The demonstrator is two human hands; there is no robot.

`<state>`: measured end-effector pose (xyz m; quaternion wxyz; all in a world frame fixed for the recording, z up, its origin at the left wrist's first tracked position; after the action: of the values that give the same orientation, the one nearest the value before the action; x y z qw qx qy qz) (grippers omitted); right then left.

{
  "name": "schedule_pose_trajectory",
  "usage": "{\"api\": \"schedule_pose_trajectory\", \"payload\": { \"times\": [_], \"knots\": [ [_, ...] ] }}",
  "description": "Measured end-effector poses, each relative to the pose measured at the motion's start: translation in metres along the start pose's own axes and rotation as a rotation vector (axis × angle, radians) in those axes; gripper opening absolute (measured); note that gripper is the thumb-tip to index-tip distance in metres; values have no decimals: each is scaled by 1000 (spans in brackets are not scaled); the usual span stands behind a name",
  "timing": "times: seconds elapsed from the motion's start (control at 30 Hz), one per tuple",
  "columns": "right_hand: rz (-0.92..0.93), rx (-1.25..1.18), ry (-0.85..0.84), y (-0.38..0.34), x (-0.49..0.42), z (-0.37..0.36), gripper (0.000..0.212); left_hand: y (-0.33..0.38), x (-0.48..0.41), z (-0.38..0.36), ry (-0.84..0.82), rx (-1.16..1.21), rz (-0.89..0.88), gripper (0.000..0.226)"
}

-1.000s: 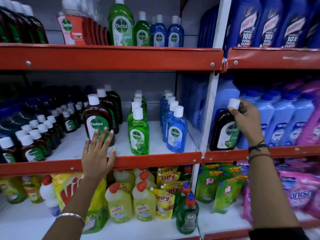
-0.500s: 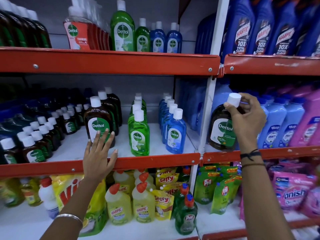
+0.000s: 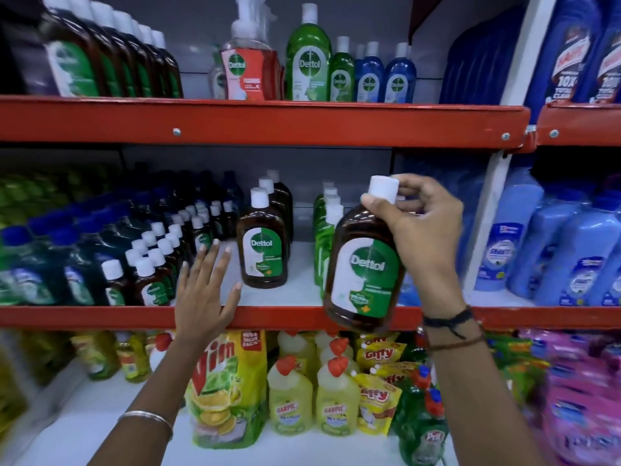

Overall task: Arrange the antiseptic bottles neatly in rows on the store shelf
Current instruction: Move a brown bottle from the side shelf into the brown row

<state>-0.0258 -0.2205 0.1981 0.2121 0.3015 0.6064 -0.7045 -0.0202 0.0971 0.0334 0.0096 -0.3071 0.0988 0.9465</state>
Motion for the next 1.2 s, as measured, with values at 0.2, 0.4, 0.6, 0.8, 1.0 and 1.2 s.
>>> {"api": "schedule_pose_trajectory", "payload": {
  "times": [0.2,0.4,0.6,0.8,1.0,1.2],
  "knots": [
    [-1,-28,-54,-5,0,-94,33,-25,2,-5,-21,-69,29,64],
    [-54,-1,-107,12,-2,-150,32,-28,1,-10,23,-78,8,65],
    [-83,62,-178,35,0,-179,36,-30,-1,-13,45,-52,-7,64],
    [-53,82,-229,48,-3,-185,42,-28,-1,-14,55,-32,-38,63],
    [-38,-101,-327,53,12,-175,42,-12,0,-2,58,225,-2,57],
    [-365,-253,-394,90,75,-165,75,21,-12,14,-139,1073,150,49]
  ]
}}
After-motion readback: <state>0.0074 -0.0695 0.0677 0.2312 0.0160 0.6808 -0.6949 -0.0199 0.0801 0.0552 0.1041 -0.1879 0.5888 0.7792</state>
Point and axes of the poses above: each hand's wrist, its own x-axis away from the middle knuckle, its own z-axis out of the back of the hand, y = z × x, the point moved 2 cm from there along -x, towards the middle knuckle, and after that the axes turned 13 degrees about -y, right-handed, at the moved point
